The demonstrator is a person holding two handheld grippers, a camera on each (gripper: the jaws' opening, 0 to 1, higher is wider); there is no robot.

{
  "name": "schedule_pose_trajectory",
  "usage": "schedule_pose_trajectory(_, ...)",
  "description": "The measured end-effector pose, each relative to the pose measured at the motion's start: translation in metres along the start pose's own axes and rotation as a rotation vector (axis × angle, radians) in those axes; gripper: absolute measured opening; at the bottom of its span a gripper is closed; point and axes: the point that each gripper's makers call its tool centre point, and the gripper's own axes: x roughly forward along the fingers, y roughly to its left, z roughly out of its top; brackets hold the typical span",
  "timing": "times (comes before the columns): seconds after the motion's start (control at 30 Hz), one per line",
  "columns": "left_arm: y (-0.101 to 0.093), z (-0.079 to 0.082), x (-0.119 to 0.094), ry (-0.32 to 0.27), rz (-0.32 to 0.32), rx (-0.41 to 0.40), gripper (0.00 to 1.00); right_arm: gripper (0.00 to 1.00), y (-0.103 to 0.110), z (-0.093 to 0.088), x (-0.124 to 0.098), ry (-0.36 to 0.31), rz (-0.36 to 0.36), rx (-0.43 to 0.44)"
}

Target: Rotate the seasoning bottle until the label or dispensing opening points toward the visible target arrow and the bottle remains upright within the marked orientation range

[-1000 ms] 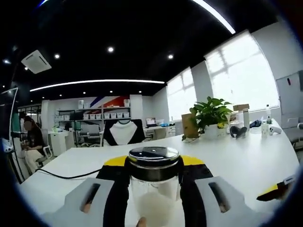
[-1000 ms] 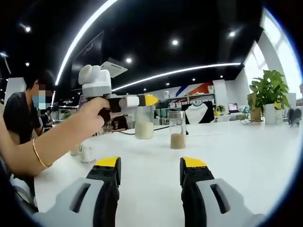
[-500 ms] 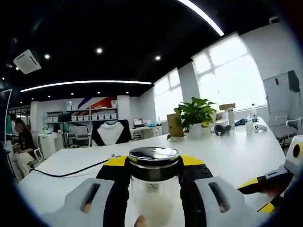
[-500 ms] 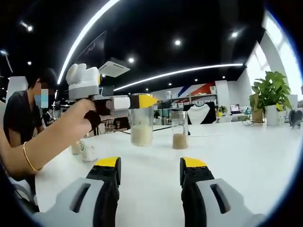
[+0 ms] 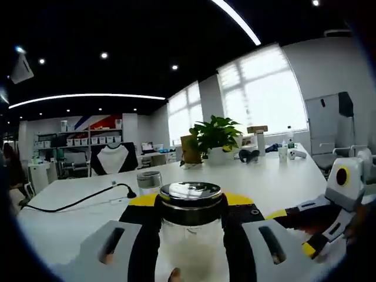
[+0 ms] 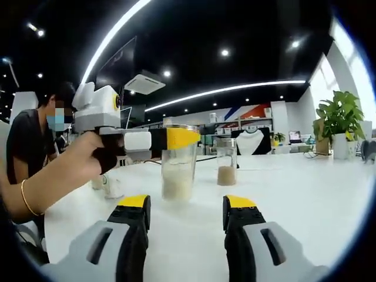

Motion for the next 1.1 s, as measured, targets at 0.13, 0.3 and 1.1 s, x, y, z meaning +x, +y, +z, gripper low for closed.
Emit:
schedule_pose_trajectory(0.13,-0.006,-0.003,-0.005,0.008,0.010,0.010,0.42,0.48,0.001,-0.001,0.000,0.007,0.002,-0.014)
schedule_pose_trajectory(0.3,-0.018,-0.001,-0.010,-0.013,-0.042,-0.007,0.42,0.48,0.000,-0.001,0.000,0.007,0.003,-0.011)
schedule_pose_trajectory(1.1,-0.065,0.001,-0.019,-0.020,-0.345,-0.063,0.42,0.46,0.004,-0.004,0.003,0.018,0.026,-0.017)
